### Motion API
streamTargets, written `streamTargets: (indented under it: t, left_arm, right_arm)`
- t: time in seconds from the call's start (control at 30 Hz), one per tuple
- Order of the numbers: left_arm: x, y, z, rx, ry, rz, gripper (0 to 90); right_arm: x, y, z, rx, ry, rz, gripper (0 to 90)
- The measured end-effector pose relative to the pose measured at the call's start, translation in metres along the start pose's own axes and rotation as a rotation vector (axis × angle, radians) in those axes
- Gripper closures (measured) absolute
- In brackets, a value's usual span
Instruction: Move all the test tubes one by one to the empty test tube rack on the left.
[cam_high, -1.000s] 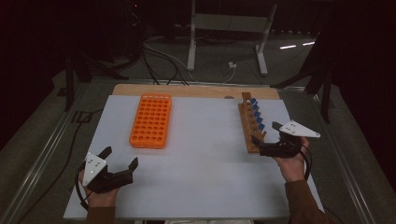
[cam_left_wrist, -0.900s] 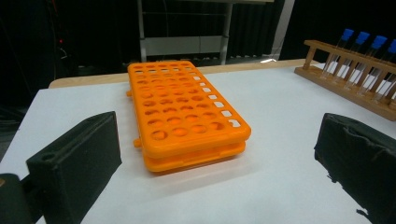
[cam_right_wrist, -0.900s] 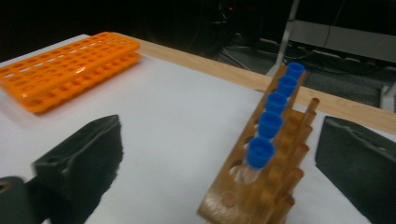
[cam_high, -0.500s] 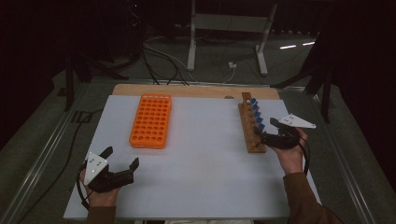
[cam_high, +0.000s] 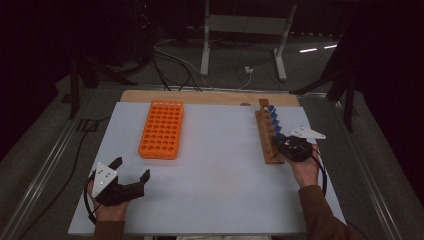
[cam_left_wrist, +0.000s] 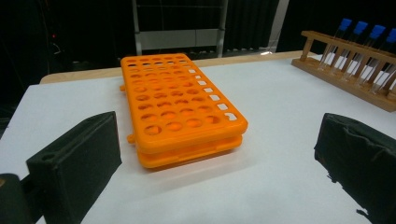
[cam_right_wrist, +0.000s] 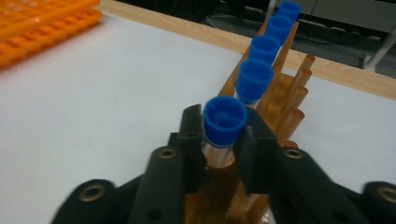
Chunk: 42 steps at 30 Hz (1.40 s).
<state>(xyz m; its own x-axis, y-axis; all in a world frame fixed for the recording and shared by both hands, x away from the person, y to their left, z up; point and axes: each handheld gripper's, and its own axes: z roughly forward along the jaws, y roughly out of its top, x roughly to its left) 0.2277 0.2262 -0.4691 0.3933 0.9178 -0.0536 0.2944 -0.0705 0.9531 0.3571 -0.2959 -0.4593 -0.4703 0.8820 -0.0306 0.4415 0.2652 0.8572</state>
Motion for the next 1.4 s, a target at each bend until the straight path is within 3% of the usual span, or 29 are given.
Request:
streamTargets:
  t: [0.37, 0.93, 1.4]
  left_arm:
    - [0.0, 0.0, 0.0, 0.002, 0.0, 0.0, 1.3]
    - [-0.005, -0.002, 0.005, 0.037, -0.012, 0.027, 1.4]
    - [-0.006, -0.002, 0.006, 0.043, -0.001, 0.03, 1.4]
  right_arm:
    - [0.0, 0.002, 0.004, 0.009, -0.009, 0.023, 76.7]
    - [-0.005, 0.017, -0.013, -0.016, 0.016, 0.063, 76.8]
    - [-0.003, 0.039, -0.027, -0.023, 0.02, 0.042, 76.8]
